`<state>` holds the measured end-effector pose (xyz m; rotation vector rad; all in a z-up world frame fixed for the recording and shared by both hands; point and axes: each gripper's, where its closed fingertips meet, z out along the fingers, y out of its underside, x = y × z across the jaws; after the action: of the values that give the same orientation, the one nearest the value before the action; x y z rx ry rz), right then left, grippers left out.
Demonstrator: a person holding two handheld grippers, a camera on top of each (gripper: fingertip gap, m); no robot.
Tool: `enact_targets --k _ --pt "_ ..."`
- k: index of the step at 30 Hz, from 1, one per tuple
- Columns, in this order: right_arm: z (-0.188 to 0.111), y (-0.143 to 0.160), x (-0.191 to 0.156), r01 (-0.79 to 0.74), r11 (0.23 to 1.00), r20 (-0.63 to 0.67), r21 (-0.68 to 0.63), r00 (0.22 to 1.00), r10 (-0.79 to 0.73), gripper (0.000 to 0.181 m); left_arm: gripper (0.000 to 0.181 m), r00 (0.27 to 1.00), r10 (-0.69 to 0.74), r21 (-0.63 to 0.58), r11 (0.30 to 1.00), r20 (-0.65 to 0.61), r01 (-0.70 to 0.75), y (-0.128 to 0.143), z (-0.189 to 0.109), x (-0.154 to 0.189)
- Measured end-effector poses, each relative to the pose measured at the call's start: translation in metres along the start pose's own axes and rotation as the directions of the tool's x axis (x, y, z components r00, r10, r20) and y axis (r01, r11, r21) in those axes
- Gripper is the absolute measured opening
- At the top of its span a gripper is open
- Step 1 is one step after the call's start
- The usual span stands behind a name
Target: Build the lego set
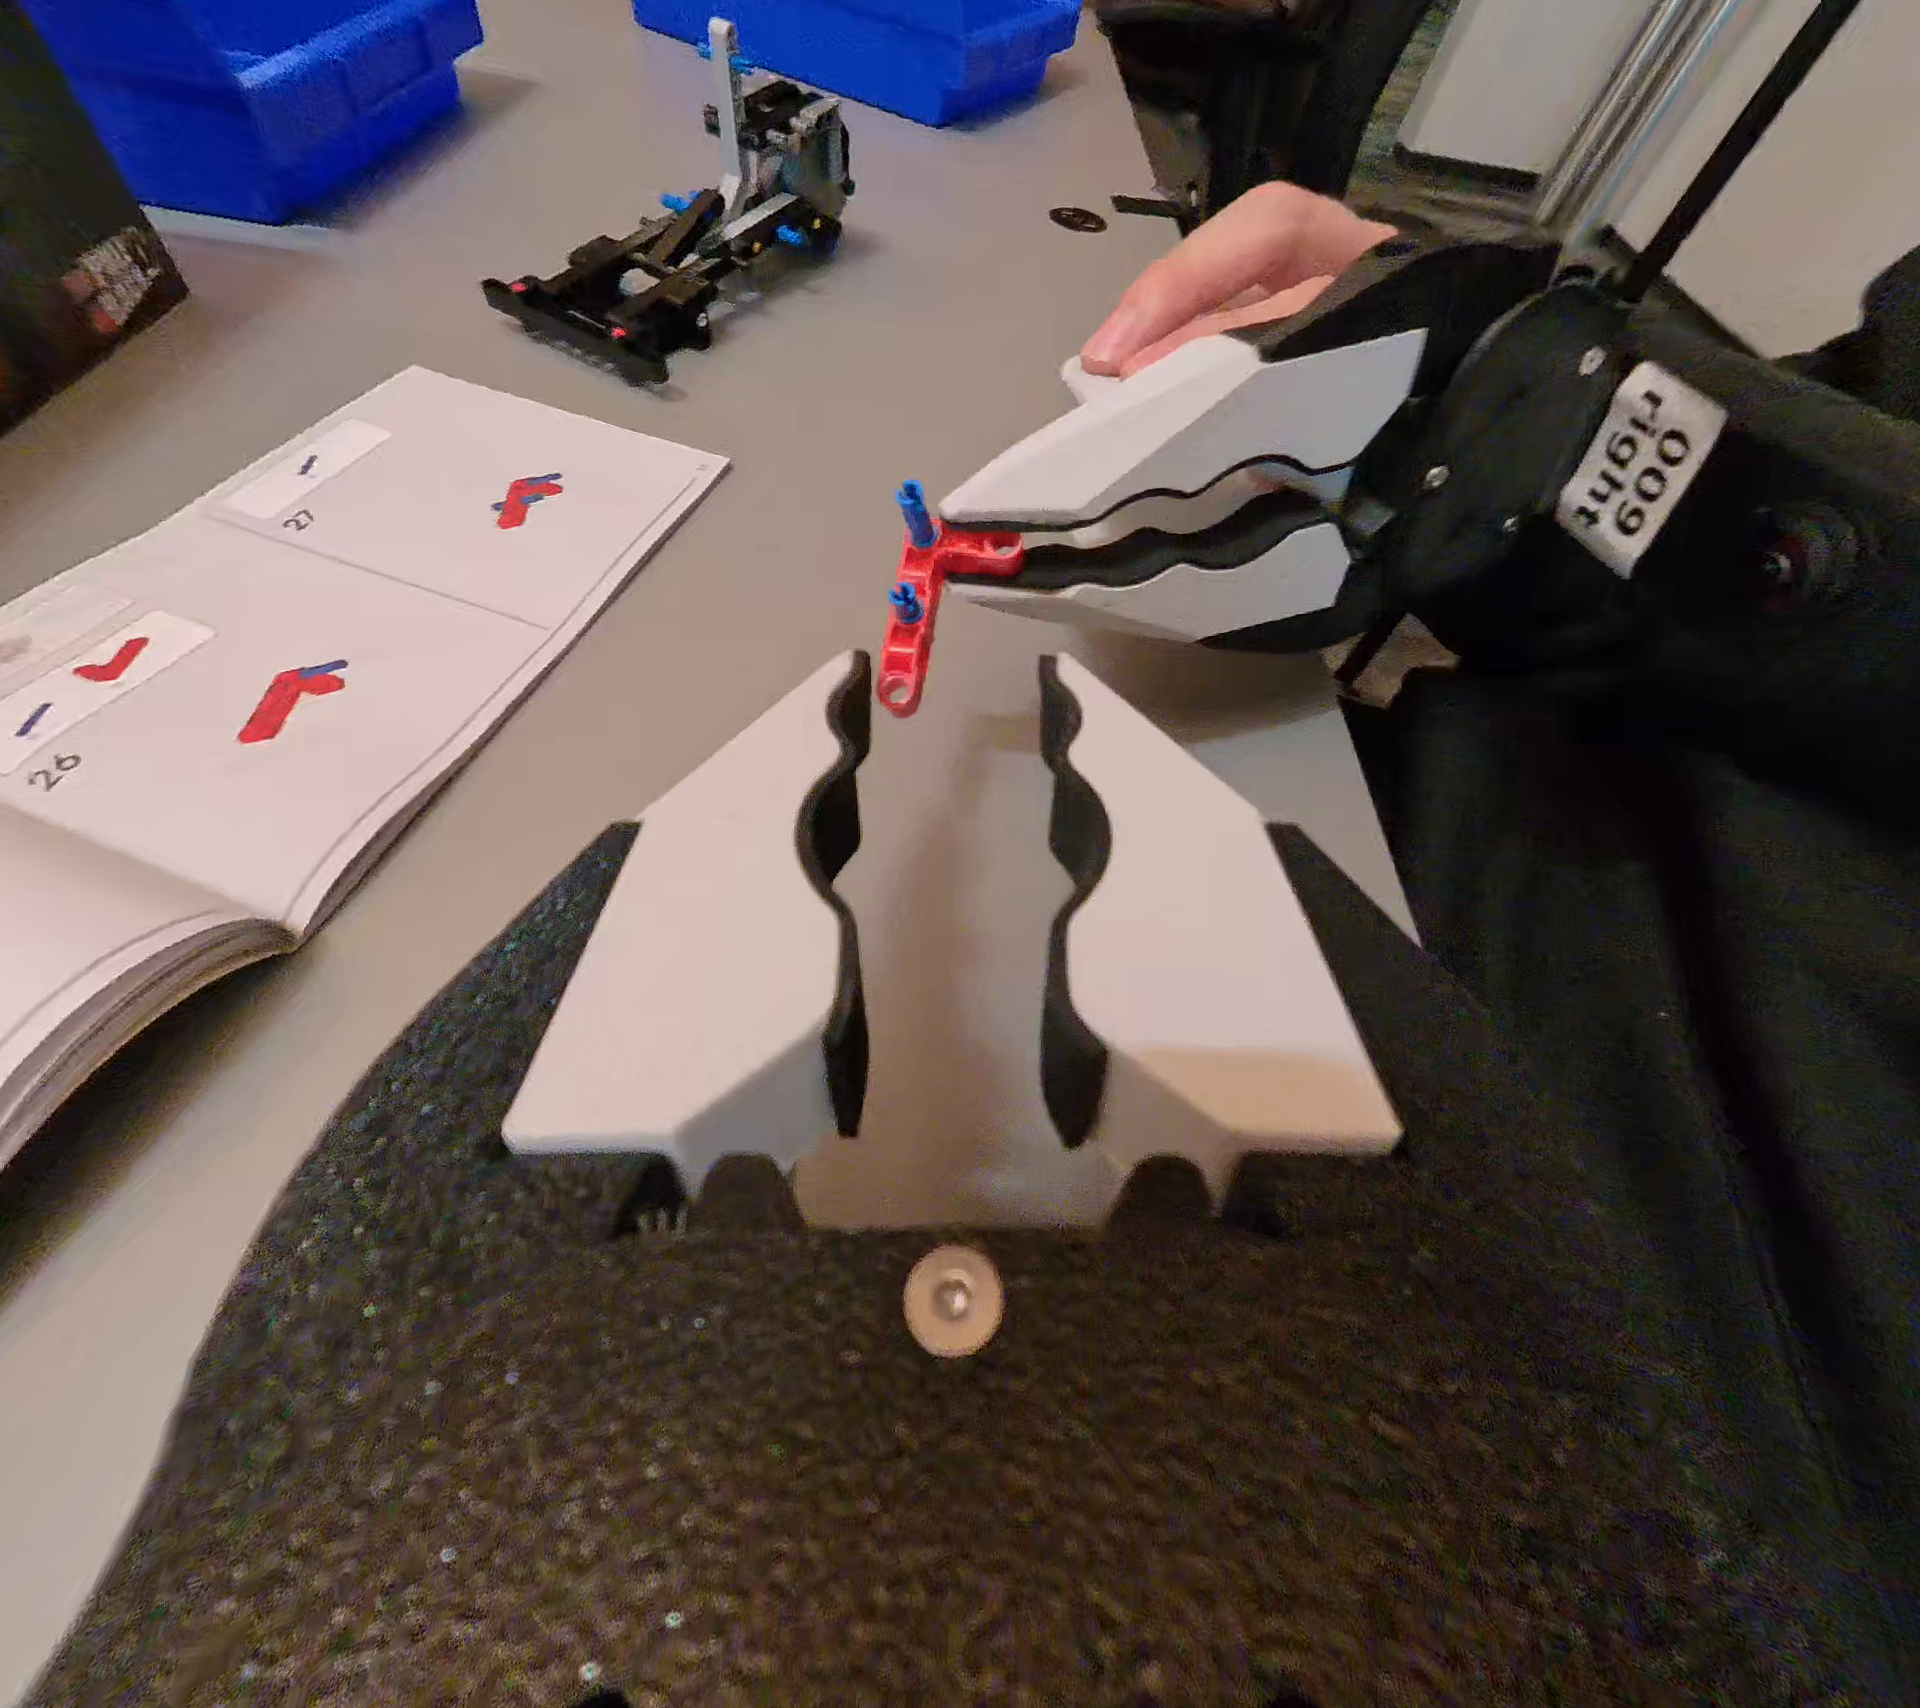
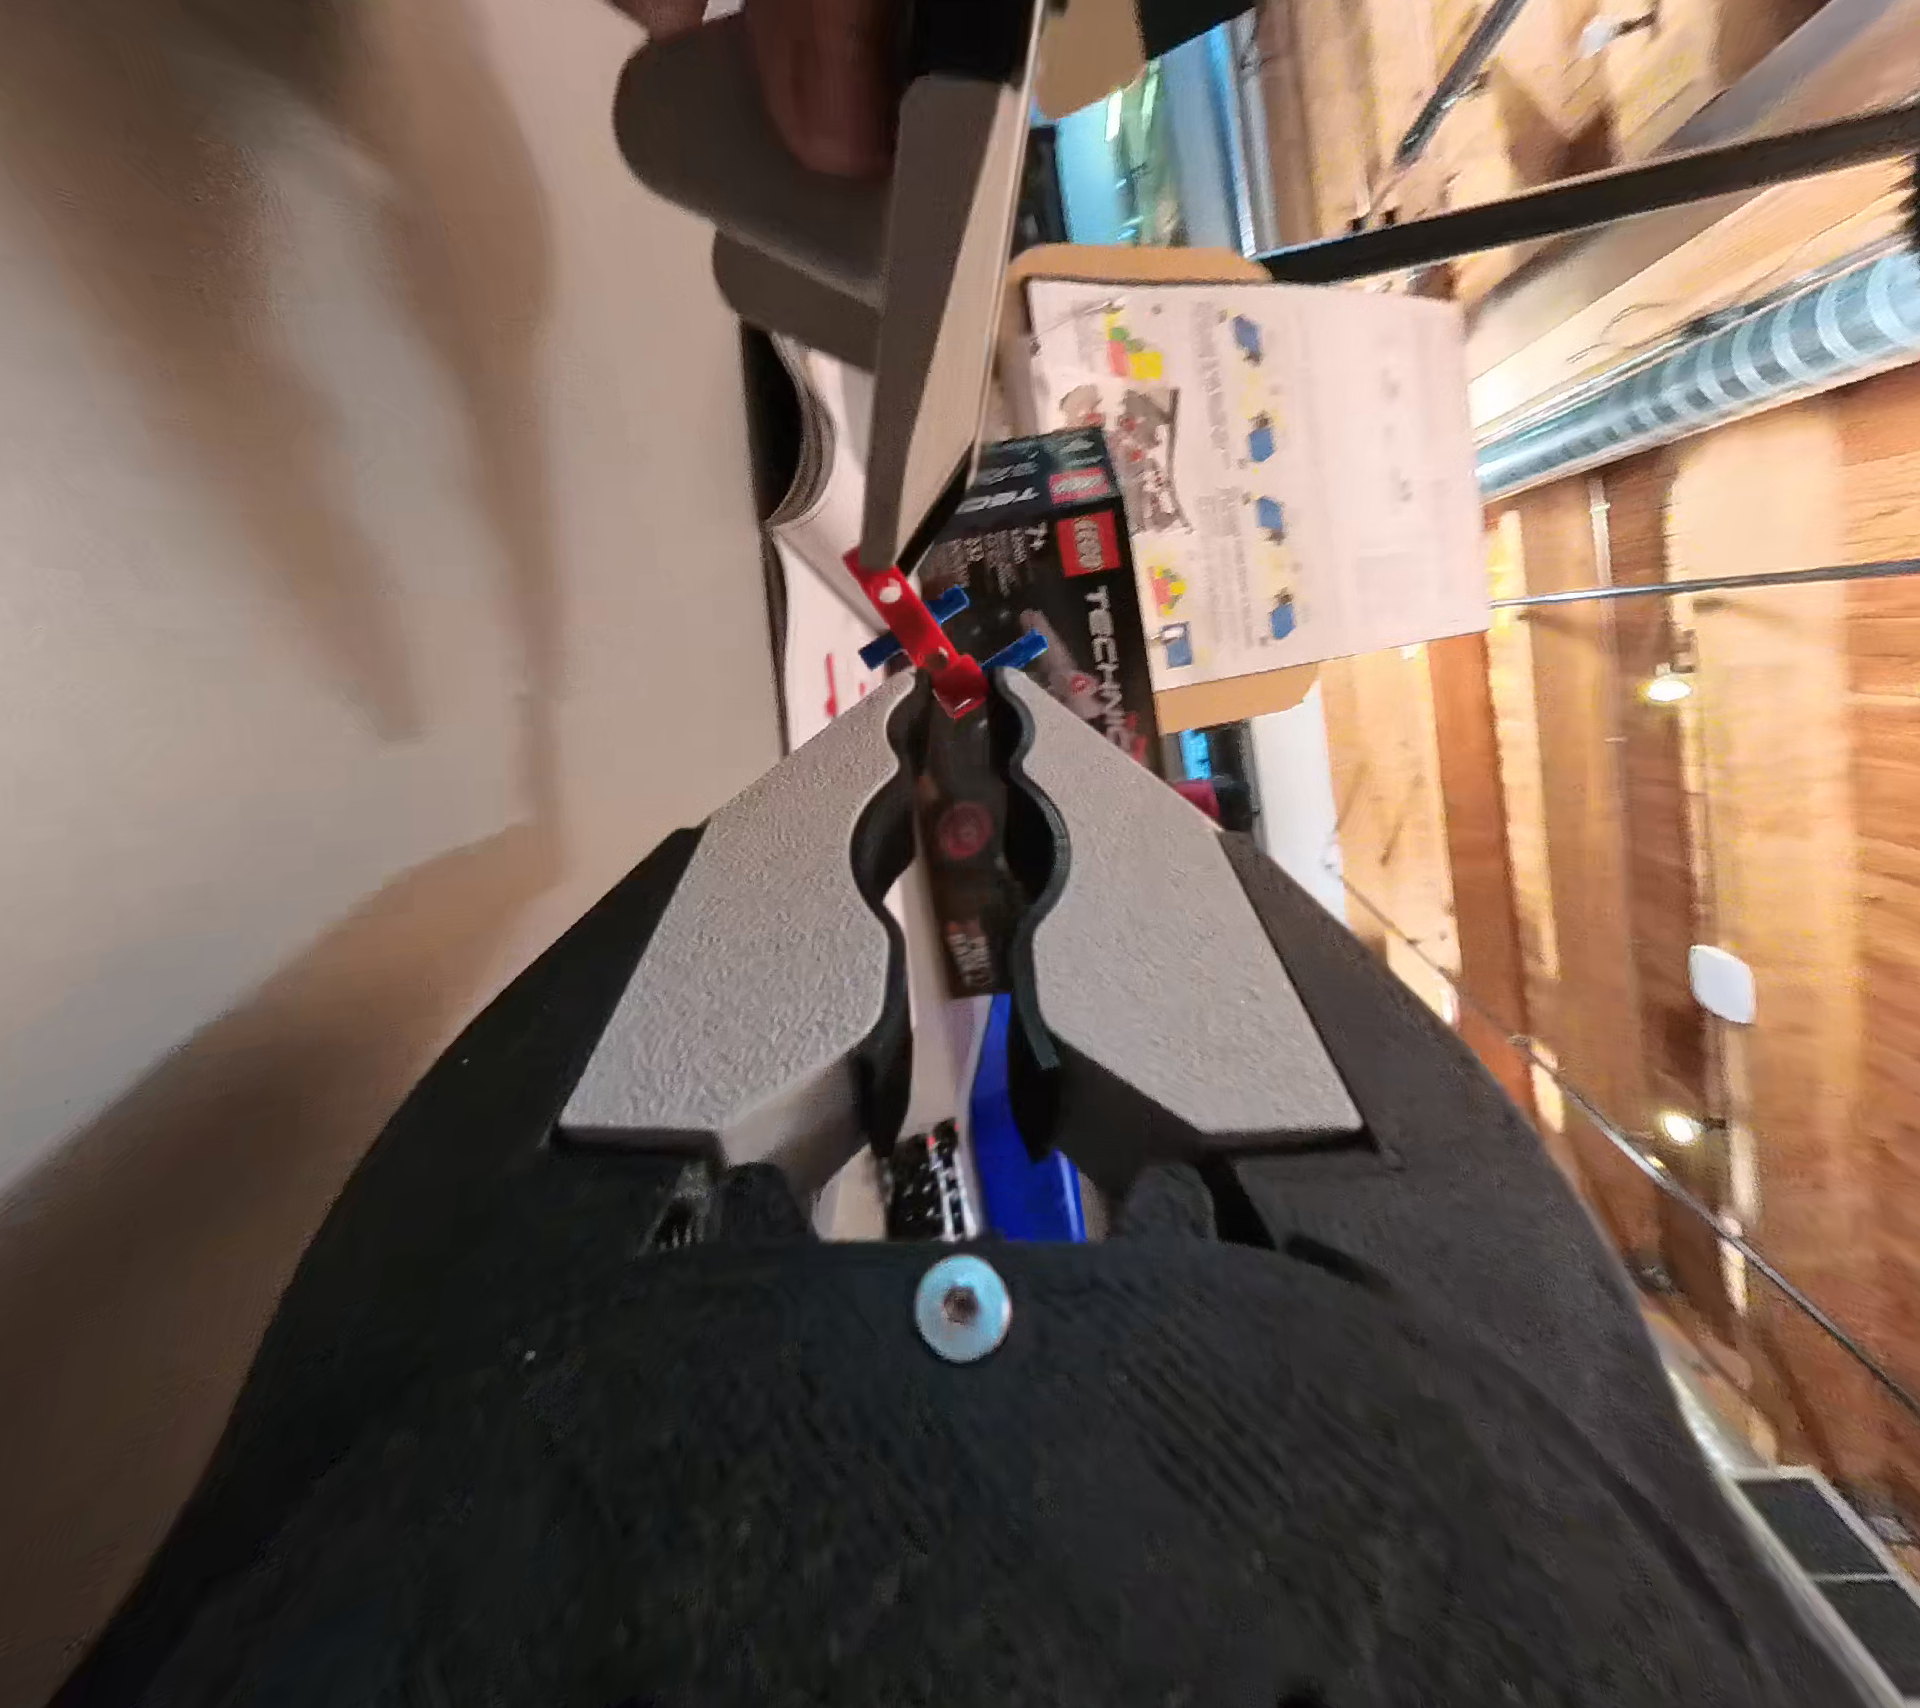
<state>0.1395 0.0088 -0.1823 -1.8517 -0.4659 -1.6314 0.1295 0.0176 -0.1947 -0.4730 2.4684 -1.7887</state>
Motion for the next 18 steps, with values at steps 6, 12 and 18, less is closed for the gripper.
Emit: enact_targets --k 6,12,18 --pt "0.003 -0.005 -0.005 -0.044 0.998 0.03 0.04 0.999 0.043 0.008 0.006 0.989 0.126 -0.01 0.992 0.083 -0.125 0.001 0.002 -0.007" --pt "-0.003 -0.001 -0.018 -0.485 0.874 0.342 0.013 0.824 0.452 0.01 0.005 0.804 0.539 -0.242 0.839 0.251 -0.487 0.019 -0.005 -0.035" --pt "-0.002 0.009 -0.044 -0.755 0.584 0.564 -0.298 0.354 0.746 0.031 0.005 0.783 0.597 -0.352 0.781 0.176 -0.516 0.042 0.007 -0.033"
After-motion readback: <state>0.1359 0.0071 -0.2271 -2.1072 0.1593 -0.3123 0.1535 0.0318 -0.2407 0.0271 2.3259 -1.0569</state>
